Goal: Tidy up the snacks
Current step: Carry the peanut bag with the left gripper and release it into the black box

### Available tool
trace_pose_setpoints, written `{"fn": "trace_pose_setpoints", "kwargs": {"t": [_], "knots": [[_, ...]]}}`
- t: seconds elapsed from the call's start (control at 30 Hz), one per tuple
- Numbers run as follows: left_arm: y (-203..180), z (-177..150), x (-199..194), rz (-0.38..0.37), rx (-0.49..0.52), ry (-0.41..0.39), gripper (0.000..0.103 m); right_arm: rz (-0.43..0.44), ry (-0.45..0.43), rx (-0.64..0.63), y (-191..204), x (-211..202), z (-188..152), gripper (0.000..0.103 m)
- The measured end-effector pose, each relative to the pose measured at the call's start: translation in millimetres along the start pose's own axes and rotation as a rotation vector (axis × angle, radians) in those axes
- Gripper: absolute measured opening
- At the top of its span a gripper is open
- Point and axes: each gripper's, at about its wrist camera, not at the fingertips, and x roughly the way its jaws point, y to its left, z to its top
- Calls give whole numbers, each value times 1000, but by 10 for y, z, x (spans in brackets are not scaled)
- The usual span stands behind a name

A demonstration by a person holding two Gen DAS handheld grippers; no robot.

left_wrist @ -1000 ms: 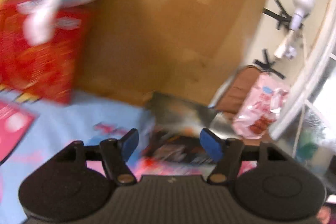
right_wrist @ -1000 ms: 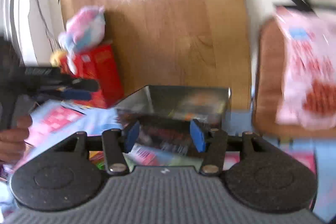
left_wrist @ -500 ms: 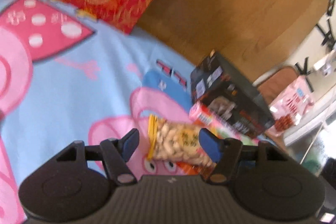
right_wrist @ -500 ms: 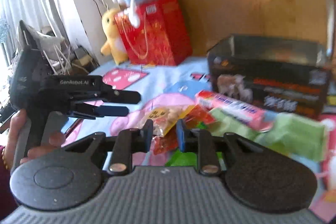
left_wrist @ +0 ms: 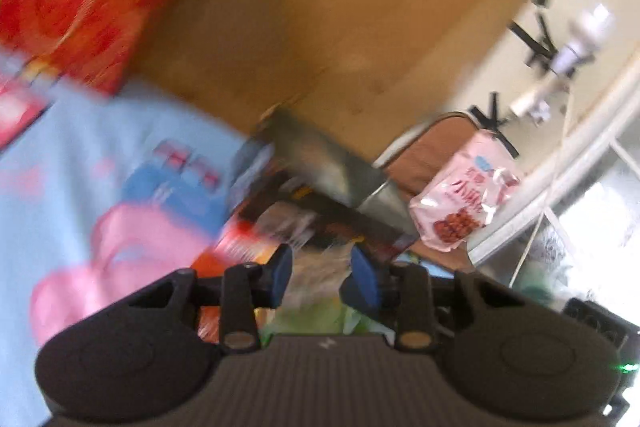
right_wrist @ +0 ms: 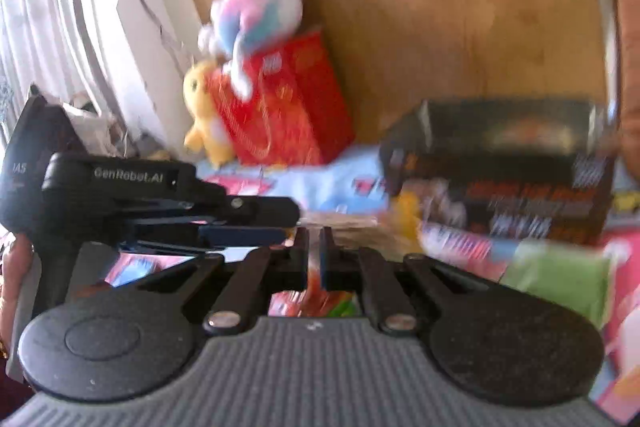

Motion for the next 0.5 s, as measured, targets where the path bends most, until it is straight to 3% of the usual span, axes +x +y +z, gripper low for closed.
{"fn": "trace_pose_setpoints", "kwargs": {"t": [0.13, 0.23, 0.27, 0.33, 0.37, 0.4, 0.5], "knots": [[-279, 192, 79, -28, 69, -31, 37, -62, -50, 14, -206, -138, 188, 9], [-243, 159, 104, 57, 94, -51, 45, -85, -90, 53, -447, -361, 187, 14], [-170, 128, 148, 84, 73, -29, 45, -102, -87, 62, -522, -391, 172, 20], [-21, 56, 220, 73, 17, 20, 48, -108, -61, 69, -615, -381, 129, 44], [48, 16, 265, 72, -7, 42, 50, -100, -43, 61, -639, -353, 89, 62], [98, -24, 318, 85, -22, 60, 54, -99, -25, 43, -638, -320, 44, 67], [164, -92, 486, 116, -18, 106, 54, -79, 70, 30, -682, -114, -79, 67]]}}
